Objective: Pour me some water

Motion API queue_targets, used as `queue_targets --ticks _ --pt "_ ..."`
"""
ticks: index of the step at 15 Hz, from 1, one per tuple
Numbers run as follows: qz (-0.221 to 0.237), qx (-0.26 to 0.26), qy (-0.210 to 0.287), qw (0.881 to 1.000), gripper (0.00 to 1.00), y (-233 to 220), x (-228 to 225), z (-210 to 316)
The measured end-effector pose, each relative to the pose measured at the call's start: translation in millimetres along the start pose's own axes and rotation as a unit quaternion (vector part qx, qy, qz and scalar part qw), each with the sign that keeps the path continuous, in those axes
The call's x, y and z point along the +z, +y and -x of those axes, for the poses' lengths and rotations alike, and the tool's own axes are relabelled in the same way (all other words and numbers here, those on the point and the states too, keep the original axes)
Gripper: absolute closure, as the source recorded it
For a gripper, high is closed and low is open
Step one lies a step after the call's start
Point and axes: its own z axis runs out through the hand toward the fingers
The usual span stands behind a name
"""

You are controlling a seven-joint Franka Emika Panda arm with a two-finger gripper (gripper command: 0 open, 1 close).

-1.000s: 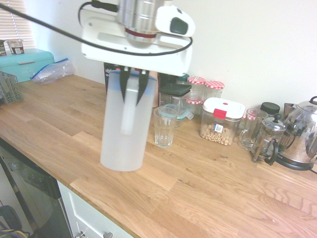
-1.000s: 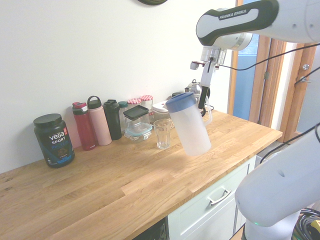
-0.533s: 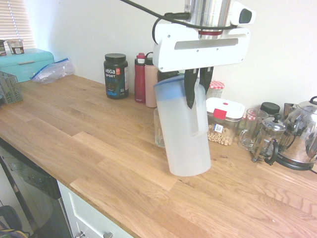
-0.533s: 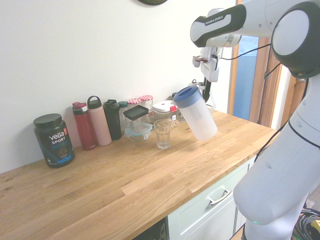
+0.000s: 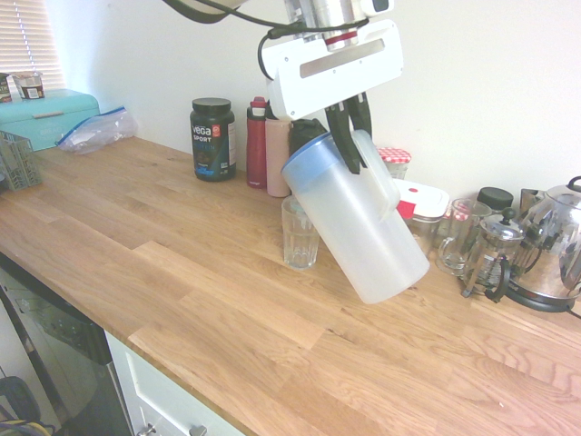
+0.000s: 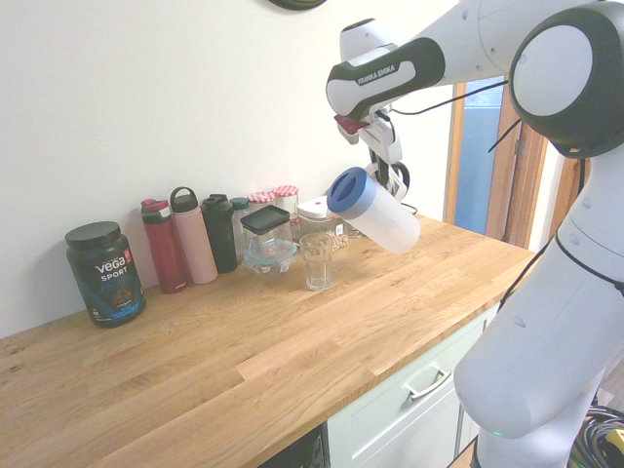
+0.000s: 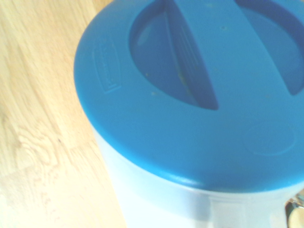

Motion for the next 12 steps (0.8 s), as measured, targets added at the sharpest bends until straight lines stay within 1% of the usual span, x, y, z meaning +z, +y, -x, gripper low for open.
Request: queue_targets --ticks 4,7,12 --pt "0.061 0.004 -0.03 0.998 1.0 -24 17 -29" --pt "0.086 0.005 -0.049 0.995 1.0 -33 32 -42" --pt "0.129 0.0 -0.058 0.99 1.0 -36 31 -48"
